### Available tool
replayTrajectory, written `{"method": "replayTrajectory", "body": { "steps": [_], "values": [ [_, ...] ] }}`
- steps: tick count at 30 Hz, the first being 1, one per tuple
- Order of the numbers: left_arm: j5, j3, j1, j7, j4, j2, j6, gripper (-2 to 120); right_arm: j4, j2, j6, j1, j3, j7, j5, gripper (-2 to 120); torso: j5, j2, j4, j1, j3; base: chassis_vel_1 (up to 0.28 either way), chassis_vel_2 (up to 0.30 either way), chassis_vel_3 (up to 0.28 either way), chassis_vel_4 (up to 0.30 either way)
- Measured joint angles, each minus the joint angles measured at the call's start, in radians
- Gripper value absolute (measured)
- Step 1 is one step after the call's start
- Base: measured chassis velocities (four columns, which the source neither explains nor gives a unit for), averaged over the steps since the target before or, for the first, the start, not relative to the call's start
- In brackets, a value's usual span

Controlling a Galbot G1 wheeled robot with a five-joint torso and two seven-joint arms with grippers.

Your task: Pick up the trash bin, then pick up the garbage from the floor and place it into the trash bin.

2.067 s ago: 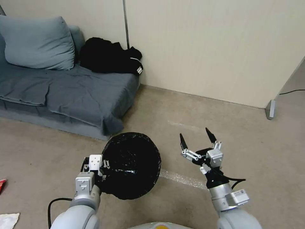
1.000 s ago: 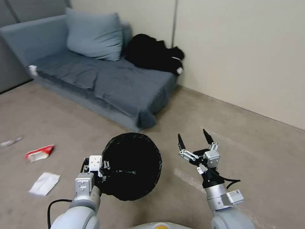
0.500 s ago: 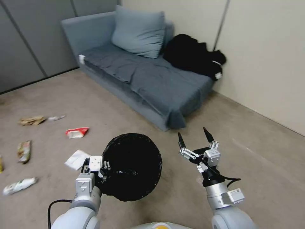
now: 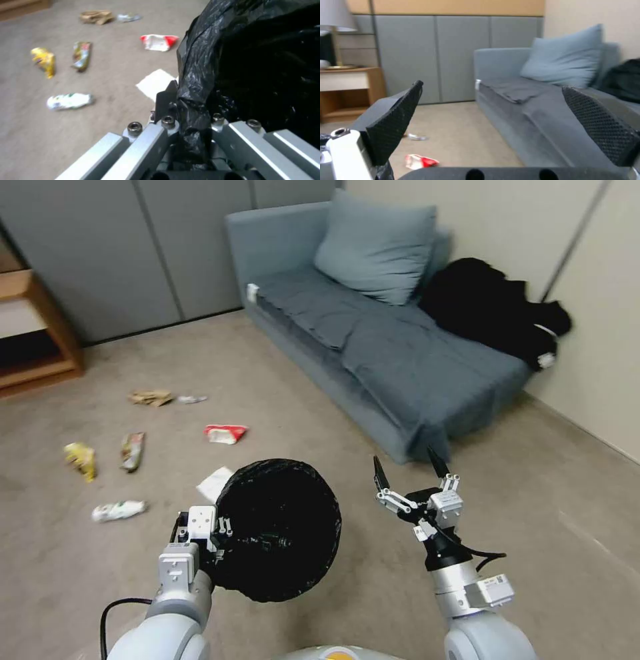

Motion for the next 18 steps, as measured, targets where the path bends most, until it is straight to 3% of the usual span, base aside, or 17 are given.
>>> {"method": "replayTrajectory", "body": {
  "steps": [18],
  "values": [
    [0.005,0.007,-0.002,0.003,0.006,-0.005,0.000,1,-0.007,0.003,-0.015,0.012,0.000,-0.010,-0.003,100,0.0001,0.000,-0.0001,0.000,0.000,0.115,0.122,0.131,0.126]
  ]
}}
